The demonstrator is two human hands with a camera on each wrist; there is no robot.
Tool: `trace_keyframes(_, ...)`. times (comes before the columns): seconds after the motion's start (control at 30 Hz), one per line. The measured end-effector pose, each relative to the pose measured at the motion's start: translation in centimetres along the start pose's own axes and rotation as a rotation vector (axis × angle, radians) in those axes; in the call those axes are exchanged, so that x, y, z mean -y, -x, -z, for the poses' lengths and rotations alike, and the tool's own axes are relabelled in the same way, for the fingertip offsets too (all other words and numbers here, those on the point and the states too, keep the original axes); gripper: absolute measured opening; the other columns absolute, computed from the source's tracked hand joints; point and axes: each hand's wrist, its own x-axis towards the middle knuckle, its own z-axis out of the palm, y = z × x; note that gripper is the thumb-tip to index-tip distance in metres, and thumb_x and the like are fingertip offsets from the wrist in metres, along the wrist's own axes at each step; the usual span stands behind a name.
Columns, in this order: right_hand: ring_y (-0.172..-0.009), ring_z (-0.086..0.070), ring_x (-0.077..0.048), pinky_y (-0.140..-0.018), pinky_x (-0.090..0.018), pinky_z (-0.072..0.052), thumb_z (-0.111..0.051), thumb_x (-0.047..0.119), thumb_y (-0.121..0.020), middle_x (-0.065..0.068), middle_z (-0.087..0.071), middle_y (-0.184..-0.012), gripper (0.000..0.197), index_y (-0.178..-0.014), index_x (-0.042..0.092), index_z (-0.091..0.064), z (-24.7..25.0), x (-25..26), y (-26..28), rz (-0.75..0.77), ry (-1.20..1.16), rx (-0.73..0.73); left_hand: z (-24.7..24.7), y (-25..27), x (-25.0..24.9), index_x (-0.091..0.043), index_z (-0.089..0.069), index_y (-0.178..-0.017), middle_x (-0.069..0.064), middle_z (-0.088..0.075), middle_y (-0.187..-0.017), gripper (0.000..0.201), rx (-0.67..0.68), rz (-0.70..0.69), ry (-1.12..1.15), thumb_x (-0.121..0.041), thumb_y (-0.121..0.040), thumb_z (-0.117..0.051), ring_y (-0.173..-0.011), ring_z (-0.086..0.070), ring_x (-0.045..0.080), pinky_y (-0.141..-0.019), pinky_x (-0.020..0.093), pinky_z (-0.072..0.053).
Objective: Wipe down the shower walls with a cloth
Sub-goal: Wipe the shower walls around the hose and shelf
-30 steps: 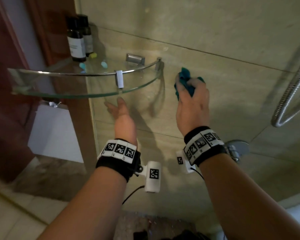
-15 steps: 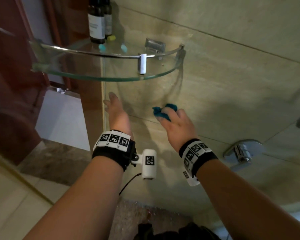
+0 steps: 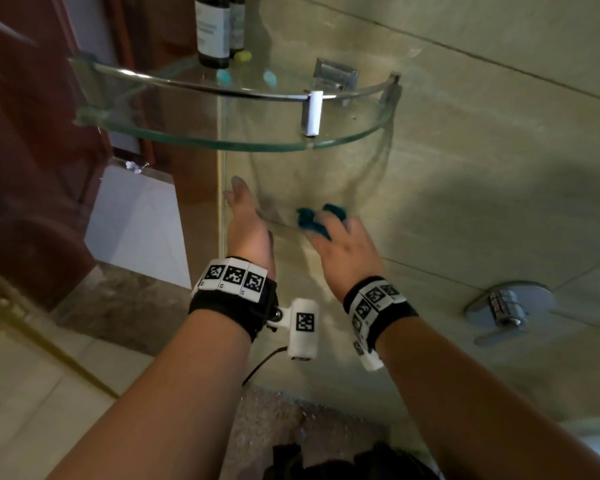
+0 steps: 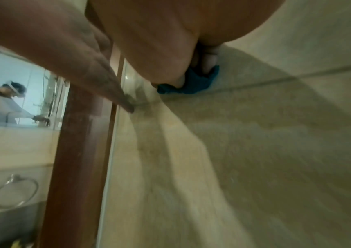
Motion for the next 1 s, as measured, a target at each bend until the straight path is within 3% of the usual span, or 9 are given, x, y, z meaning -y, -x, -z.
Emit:
trace_keyframes(0.2,-0.1,-0.048,-0.035,-0.079,-0.046,-0.054,-0.032,0.007,-0.091,-0.008,-0.053,-0.141,0.057,-0.136,0.021,-0.062,1.9,0.2,-0.9,0.001,-0.01,-0.104,0.4,0.9,0.0,-0.03,-0.027,-0.164,0.002,-0.029,-0.168,0.096,0.061,0.097,0.037,-0.087,-0.088,-0.043,-0.156,-0.025,0.018,-0.127,0.042,-0.018)
trace_keyframes(0.33,-0.116,-0.046,-0.036,-0.095,-0.043,-0.047,-0.022,0.022,-0.094,-0.011,-0.051,-0.14,0.06,-0.143,0.027,-0.057,7.4,0.6,-5.5,-0.121,-0.049,-0.284,0.3,1.6,-0.2,-0.052,-0.02,-0.161,-0.008,-0.019,-0.172,0.139,0.124,0.107,0.115,-0.098,-0.033,-0.046,-0.16,-0.015,0.024,-0.129,0.048,-0.006)
trace_keyframes(0.4,-0.116,-0.048,-0.038,-0.095,-0.05,-0.047,-0.026,0.019,-0.095,-0.017,-0.053,-0.133,0.056,-0.14,0.026,-0.059,7.6,0.8,-6.4,-0.15,-0.111,-0.273,0.5,0.7,0.1,-0.051,-0.021,-0.161,-0.01,-0.022,-0.172,0.142,0.142,0.089,0.115,-0.095,-0.028,-0.046,-0.16,-0.014,0.022,-0.129,0.047,-0.004)
trace_keyframes(0.5,-0.103,-0.051,-0.036,-0.082,-0.044,-0.05,-0.031,0.015,-0.099,-0.011,-0.053,-0.136,0.051,-0.138,0.027,-0.06,4.6,2.2,-5.0,-0.061,-0.05,-0.192,0.5,1.5,-0.5,-0.042,-0.028,-0.162,-0.005,-0.03,-0.169,0.123,0.113,0.04,0.068,-0.099,-0.056,-0.048,-0.158,-0.023,0.019,-0.13,0.047,-0.012)
trace_keyframes(0.6,-0.102,-0.051,-0.036,-0.083,-0.047,-0.053,-0.032,0.015,-0.095,-0.005,-0.053,-0.142,0.052,-0.134,0.022,-0.065,0.1,2.7,-1.9,0.097,0.07,0.029,0.7,1.3,-0.4,-0.022,-0.037,-0.159,0.005,-0.038,-0.165,0.089,0.066,0.02,-0.053,-0.081,-0.093,-0.042,-0.151,-0.036,0.022,-0.127,0.045,-0.025)
trace_keyframes(0.73,-0.109,-0.049,-0.033,-0.092,-0.047,-0.05,-0.031,0.018,-0.096,-0.002,-0.048,-0.145,0.053,-0.14,0.024,-0.059,-0.5,2.6,-0.4,0.106,0.108,0.153,1.0,1.4,-0.7,-0.022,-0.035,-0.16,0.005,-0.036,-0.166,0.09,0.095,0.032,-0.072,-0.081,-0.094,-0.041,-0.152,-0.034,0.022,-0.127,0.044,-0.025)
trace_keyframes(0.83,-0.107,-0.051,-0.037,-0.086,-0.049,-0.052,-0.031,0.012,-0.094,-0.007,-0.051,-0.143,0.056,-0.142,0.025,-0.057,2.7,2.9,-3.7,0.072,0.112,-0.045,1.3,1.1,-0.7,-0.028,-0.033,-0.161,0.003,-0.034,-0.167,0.097,0.125,0.021,-0.07,-0.089,-0.087,-0.042,-0.153,-0.032,0.019,-0.127,0.046,-0.021)
trace_keyframes(0.93,-0.131,-0.045,-0.038,-0.11,-0.045,-0.041,-0.033,0.018,-0.101,-0.005,-0.045,-0.153,0.048,-0.145,0.027,-0.052,6.5,3.4,-7.7,-0.022,0.08,-0.21,1.4,0.6,-0.5,-0.042,-0.023,-0.164,-0.005,-0.026,-0.171,0.096,0.121,0.002,-0.055,-0.09,-0.084,-0.043,-0.155,-0.028,0.018,-0.128,0.046,-0.017)
trace_keyframes(1.0,-0.137,-0.042,-0.036,-0.114,-0.042,-0.034,-0.03,0.019,-0.102,-0.005,-0.044,-0.155,0.049,-0.145,0.028,-0.051,7.0,3.7,-8.6,-0.088,0.045,-0.213,1.6,0.4,-0.4,-0.041,-0.022,-0.164,-0.006,-0.022,-0.171,0.087,0.122,-0.008,-0.049,-0.085,-0.091,-0.039,-0.156,-0.026,0.018,-0.128,0.047,-0.017)
